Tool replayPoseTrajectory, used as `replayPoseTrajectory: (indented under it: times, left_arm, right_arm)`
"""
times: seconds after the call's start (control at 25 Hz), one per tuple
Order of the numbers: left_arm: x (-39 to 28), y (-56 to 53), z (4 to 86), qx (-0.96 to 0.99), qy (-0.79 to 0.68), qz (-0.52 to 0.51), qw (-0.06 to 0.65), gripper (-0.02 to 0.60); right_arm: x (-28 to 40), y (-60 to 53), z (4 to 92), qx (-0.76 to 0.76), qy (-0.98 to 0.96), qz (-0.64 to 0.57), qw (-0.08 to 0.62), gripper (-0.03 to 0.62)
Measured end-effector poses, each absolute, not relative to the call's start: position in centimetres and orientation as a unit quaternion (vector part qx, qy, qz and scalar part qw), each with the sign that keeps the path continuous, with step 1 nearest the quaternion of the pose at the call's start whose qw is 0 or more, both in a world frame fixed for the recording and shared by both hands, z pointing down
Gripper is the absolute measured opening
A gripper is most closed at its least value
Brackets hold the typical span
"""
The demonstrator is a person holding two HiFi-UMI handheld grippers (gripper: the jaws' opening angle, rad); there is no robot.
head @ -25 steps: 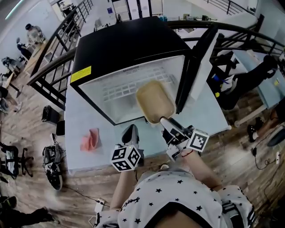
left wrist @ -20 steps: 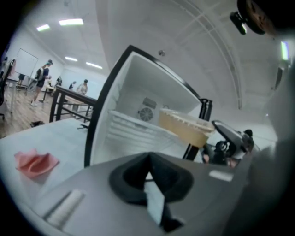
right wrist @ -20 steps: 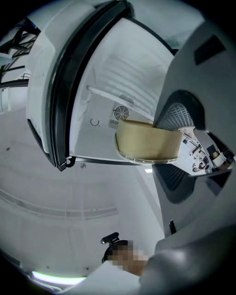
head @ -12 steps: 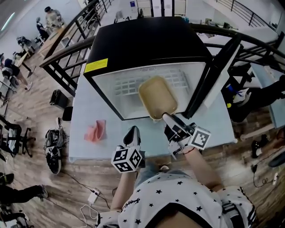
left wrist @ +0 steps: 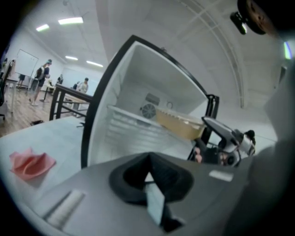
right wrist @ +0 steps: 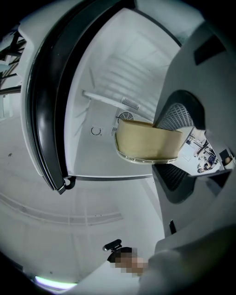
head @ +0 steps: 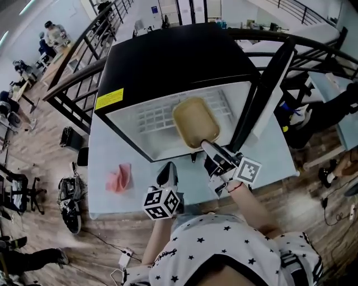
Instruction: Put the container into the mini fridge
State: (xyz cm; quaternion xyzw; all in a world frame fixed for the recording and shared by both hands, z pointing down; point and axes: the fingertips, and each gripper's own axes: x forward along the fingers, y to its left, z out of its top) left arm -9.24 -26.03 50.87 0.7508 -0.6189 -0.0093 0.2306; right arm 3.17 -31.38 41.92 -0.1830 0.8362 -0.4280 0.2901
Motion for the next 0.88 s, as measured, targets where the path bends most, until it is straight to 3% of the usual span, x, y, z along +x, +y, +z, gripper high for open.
replayPoseTrajectory:
  times: [0.88]
  left_arm:
    - [-10.7,-31.9,51.1,0.767,-0.595,-0.010,0.238,0.006]
  right_arm:
    - [2.5,-39.5,42.0,-0.227,0.791,-0.451,0.347,0.227]
